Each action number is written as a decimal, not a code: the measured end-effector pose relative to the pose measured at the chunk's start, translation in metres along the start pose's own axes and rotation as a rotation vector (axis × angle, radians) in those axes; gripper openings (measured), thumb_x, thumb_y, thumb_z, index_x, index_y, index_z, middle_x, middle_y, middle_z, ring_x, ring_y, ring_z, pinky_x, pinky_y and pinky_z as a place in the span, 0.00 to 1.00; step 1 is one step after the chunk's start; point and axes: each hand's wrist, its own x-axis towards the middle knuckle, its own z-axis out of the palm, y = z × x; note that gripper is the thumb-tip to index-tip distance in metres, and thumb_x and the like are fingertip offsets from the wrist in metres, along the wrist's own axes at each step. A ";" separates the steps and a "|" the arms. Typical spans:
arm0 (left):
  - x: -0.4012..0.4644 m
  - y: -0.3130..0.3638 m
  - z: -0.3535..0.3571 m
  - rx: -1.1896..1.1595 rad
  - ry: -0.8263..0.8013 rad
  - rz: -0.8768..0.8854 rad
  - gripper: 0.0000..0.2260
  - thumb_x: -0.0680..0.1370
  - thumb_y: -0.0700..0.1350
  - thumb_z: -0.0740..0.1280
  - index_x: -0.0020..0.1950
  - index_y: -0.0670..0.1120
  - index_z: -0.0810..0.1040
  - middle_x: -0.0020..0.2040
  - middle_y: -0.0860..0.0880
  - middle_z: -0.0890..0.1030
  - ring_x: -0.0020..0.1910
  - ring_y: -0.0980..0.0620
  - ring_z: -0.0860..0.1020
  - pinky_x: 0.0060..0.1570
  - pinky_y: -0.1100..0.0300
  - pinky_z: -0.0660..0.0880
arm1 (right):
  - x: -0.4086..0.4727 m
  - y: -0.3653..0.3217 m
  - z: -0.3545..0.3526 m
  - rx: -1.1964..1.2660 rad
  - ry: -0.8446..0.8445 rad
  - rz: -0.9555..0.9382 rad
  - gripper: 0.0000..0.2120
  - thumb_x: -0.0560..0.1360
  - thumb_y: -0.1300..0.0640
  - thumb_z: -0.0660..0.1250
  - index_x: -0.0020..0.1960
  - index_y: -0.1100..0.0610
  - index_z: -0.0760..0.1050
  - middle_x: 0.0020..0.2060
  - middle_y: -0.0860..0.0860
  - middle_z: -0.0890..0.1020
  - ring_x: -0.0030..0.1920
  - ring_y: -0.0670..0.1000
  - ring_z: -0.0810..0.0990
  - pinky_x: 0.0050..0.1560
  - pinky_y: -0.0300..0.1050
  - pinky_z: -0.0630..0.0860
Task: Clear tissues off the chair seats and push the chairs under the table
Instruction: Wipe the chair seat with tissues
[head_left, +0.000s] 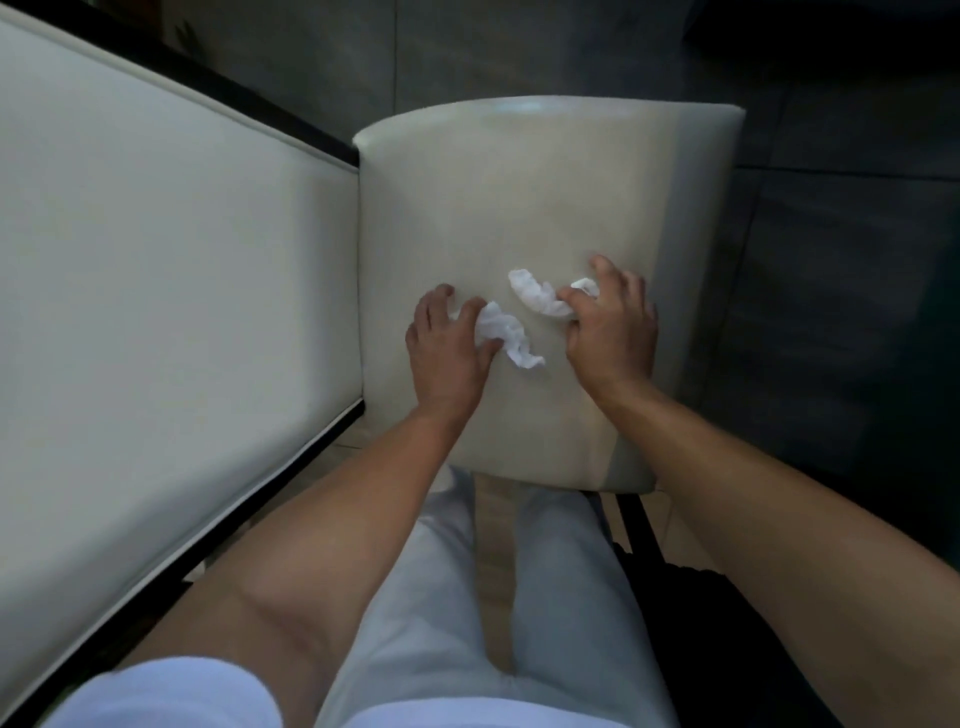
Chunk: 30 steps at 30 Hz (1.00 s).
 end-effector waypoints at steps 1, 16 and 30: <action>0.002 0.000 -0.002 -0.008 0.027 0.003 0.18 0.71 0.49 0.77 0.60 0.47 0.81 0.67 0.40 0.74 0.68 0.37 0.72 0.58 0.42 0.73 | 0.001 -0.001 -0.001 0.026 -0.002 0.004 0.13 0.70 0.62 0.66 0.50 0.51 0.83 0.65 0.56 0.77 0.57 0.64 0.76 0.46 0.55 0.75; -0.001 -0.006 -0.071 -0.354 0.062 0.093 0.24 0.69 0.32 0.57 0.60 0.45 0.82 0.64 0.46 0.77 0.59 0.49 0.78 0.53 0.58 0.76 | -0.007 -0.038 -0.049 0.325 -0.120 0.160 0.13 0.72 0.62 0.60 0.51 0.55 0.80 0.56 0.52 0.78 0.47 0.61 0.79 0.41 0.46 0.71; -0.092 0.051 -0.259 -0.270 0.440 0.056 0.11 0.76 0.47 0.70 0.57 0.46 0.80 0.58 0.45 0.74 0.53 0.46 0.76 0.46 0.56 0.74 | -0.049 -0.101 -0.220 0.497 -0.049 -0.058 0.11 0.71 0.48 0.69 0.51 0.49 0.76 0.54 0.45 0.73 0.45 0.48 0.76 0.45 0.47 0.75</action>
